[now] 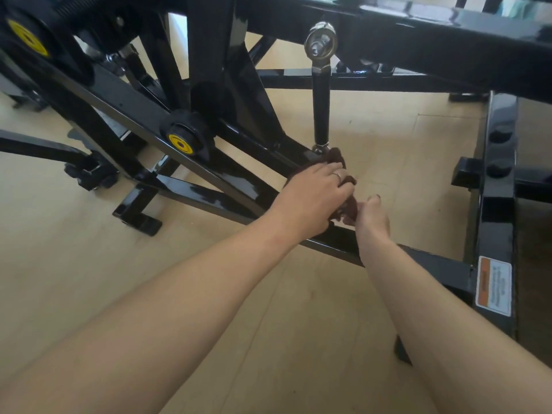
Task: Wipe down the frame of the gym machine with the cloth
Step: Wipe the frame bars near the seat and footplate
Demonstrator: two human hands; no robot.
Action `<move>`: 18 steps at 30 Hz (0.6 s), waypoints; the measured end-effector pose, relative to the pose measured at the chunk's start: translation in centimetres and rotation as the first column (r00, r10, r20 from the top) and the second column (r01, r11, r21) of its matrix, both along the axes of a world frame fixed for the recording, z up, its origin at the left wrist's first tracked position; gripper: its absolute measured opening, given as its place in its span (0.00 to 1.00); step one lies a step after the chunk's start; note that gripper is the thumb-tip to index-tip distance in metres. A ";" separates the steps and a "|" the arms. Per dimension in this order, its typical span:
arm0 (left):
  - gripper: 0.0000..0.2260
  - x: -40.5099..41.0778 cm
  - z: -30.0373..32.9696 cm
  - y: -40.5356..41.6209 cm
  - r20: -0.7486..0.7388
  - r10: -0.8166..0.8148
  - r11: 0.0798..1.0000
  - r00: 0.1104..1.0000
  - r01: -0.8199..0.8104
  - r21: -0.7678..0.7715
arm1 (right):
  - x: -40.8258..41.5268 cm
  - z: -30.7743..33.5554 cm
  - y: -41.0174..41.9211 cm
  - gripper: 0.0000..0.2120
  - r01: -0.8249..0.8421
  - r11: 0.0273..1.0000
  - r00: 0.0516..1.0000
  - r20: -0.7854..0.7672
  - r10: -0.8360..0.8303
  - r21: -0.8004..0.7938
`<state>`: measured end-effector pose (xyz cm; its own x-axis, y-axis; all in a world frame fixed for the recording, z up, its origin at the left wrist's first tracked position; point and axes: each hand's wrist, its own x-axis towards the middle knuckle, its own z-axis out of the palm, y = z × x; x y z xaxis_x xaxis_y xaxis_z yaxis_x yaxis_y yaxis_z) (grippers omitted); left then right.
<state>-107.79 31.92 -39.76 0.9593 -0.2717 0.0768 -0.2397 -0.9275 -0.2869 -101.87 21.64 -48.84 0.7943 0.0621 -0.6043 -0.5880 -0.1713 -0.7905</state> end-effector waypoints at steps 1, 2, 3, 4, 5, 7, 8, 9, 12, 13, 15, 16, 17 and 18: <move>0.27 -0.4 0.4 0.6 0.024 0.011 1.000 1.000 -0.011 -0.003 | -0.4 -0.1 0.0 0.31 -0.081 0.991 0.995 0.052 0.087 -0.104; 0.28 -1.0 1.0 1.4 0.041 0.023 1.000 0.999 -0.023 -0.004 | -0.8 -0.4 0.1 0.29 -0.167 0.959 0.974 0.110 0.196 -0.231; 0.29 -1.6 1.9 2.3 0.056 0.037 0.999 0.998 -0.037 -0.003 | -1.3 -0.3 0.1 0.24 -0.255 0.885 0.923 0.175 0.343 -0.390; 0.29 -2.4 2.8 3.3 0.074 0.056 0.998 0.996 -0.056 0.000 | -1.8 -0.4 0.1 0.20 -0.320 0.785 0.850 0.205 0.485 -0.530; 0.28 -3.2 3.6 4.6 0.093 0.079 0.997 0.993 -0.080 0.011 | -2.6 -0.5 0.1 0.18 -0.343 0.704 0.789 0.215 0.575 -0.622; 0.28 -4.5 4.7 6.6 0.096 0.116 0.991 0.989 -0.121 0.049 | -3.9 -0.9 -0.1 0.18 -0.318 0.614 0.697 0.261 0.668 -0.722; 0.28 -4.9 4.7 7.0 0.091 0.126 0.989 0.988 -0.132 0.068 | -4.5 -1.1 -0.2 0.18 -0.306 0.583 0.654 0.279 0.703 -0.752; 0.27 -5.2 4.4 7.0 0.094 0.137 0.987 0.986 -0.144 0.073 | -4.8 -1.2 -0.3 0.19 -0.290 0.564 0.644 0.278 0.713 -0.773; 0.28 -4.6 2.8 5.2 0.111 0.168 0.984 0.979 -0.175 0.047 | -5.0 -1.9 -0.1 0.21 -0.247 0.570 0.631 0.317 0.708 -0.783; 0.29 -4.0 2.3 4.4 0.101 0.160 0.985 0.982 -0.166 0.049 | -5.0 -1.9 0.0 0.22 -0.238 0.567 0.637 0.314 0.704 -0.788; 0.31 -2.7 1.4 2.4 0.083 0.101 0.992 0.991 -0.106 0.062 | -4.9 -1.8 0.1 0.28 -0.214 0.562 0.649 0.314 0.693 -0.799; 0.31 -2.2 0.8 1.4 0.061 0.055 0.995 0.997 -0.060 0.078 | -5.0 -1.7 0.1 0.29 -0.198 0.564 0.658 0.318 0.683 -0.801; 0.29 -1.9 0.2 0.5 0.028 0.012 0.995 1.000 -0.014 0.104 | -5.0 -1.6 0.0 0.27 -0.205 0.570 0.677 0.305 0.669 -0.796; 0.27 -1.7 -0.4 -0.2 -0.008 -0.020 0.990 1.000 0.021 0.139 | -5.0 -1.5 -0.1 0.21 -0.208 0.574 0.687 0.299 0.662 -0.792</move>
<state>-109.49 31.71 -40.14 0.9537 -0.2990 0.0310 -0.2606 -0.8736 -0.4109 -106.91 21.50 -50.35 0.9535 0.2703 -0.1333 0.1819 -0.8688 -0.4605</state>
